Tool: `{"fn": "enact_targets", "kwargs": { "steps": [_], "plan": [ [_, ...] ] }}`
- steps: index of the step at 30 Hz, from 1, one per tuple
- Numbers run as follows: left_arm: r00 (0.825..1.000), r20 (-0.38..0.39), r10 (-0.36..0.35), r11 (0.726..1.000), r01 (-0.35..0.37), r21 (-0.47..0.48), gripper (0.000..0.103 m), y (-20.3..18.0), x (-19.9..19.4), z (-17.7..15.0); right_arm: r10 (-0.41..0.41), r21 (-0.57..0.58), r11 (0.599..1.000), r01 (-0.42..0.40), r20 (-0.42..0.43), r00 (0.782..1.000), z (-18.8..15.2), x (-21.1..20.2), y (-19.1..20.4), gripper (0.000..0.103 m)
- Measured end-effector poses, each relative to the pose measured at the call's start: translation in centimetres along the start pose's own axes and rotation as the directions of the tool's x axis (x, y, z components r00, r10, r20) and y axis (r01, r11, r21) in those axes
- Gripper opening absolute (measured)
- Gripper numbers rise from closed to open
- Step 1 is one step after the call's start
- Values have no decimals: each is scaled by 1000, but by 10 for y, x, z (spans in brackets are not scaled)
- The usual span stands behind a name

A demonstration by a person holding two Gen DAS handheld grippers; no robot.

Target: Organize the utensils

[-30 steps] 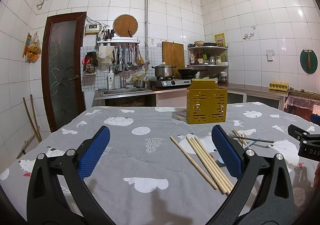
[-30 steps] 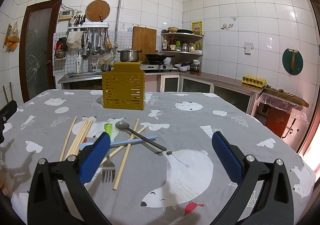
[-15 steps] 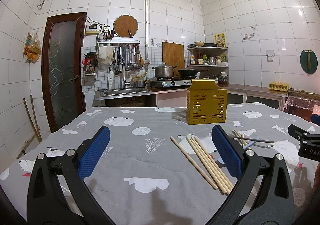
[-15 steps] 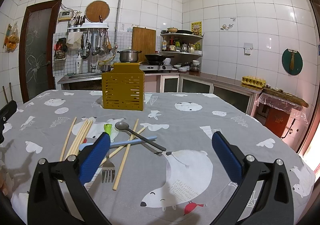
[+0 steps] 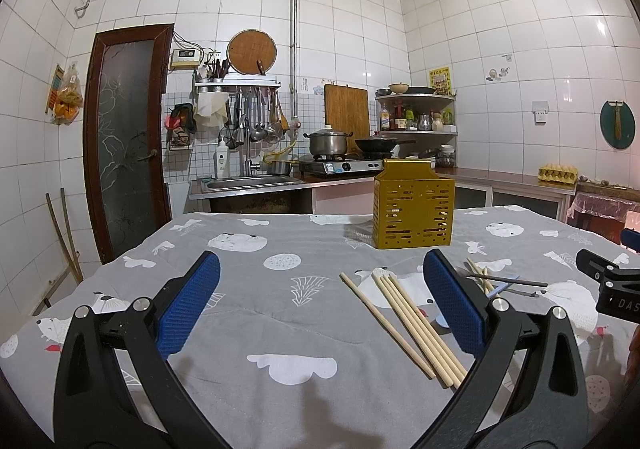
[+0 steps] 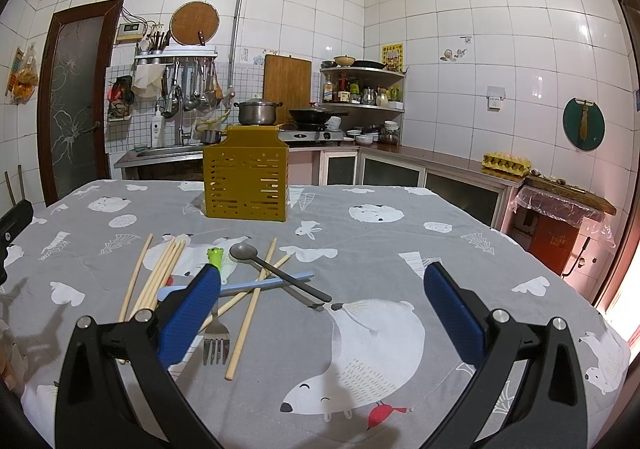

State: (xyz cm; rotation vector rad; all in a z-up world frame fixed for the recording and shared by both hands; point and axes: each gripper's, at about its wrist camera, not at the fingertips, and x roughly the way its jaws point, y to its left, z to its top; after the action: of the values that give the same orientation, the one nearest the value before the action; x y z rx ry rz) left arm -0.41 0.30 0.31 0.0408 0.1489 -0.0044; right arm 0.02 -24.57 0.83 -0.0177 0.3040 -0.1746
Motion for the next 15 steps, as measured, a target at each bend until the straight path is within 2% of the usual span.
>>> {"fn": "enact_targets", "kwargs": {
  "steps": [15],
  "plan": [
    [1000, 0, -1, 1000, 1, -3, 98, -2, -1, 3, -4, 5, 1000, 4, 3, 1000, 1, -5, -3, 99]
  ]
}}
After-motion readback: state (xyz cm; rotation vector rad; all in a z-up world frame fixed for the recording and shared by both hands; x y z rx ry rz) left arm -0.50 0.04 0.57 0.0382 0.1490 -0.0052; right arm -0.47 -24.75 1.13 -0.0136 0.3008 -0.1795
